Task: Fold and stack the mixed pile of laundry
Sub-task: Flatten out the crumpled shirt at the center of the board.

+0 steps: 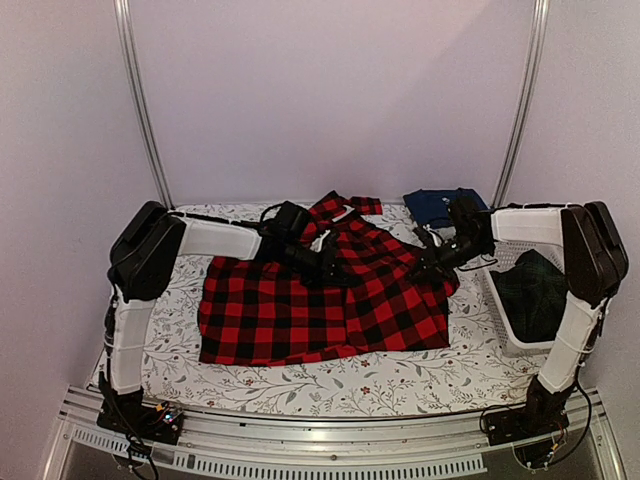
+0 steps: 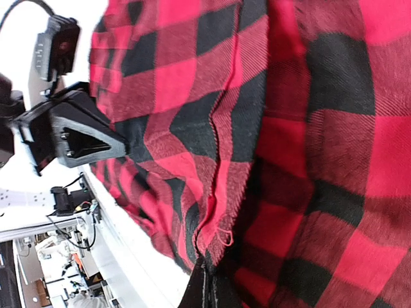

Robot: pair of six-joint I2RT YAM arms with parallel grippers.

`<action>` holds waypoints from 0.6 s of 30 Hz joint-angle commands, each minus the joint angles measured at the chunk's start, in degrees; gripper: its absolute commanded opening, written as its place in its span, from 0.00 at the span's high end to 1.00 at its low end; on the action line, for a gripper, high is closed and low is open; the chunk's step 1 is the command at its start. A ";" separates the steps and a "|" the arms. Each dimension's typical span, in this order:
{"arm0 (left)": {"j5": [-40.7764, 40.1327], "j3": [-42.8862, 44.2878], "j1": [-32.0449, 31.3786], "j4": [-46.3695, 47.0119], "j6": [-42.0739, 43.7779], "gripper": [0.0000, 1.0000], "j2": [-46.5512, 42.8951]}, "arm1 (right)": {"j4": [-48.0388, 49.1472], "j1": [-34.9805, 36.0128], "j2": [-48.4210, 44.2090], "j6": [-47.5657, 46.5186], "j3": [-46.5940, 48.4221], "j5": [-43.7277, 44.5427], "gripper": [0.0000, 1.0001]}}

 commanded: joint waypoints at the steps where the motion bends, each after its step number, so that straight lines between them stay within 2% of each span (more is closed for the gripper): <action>1: -1.39 -3.12 -1.90 -1.25 4.19 1.00 -9.75 | -2.63 -0.19 -8.77 -0.30 -3.30 -2.88 1.00; 12: -3.45 -13.85 -12.53 -5.12 7.57 1.00 -14.94 | -3.70 1.53 -24.01 0.49 -26.41 -5.15 1.00; 18: -5.51 -19.18 -16.52 -7.61 9.17 1.00 -17.04 | -4.09 3.41 -31.87 3.05 -34.65 -6.54 1.00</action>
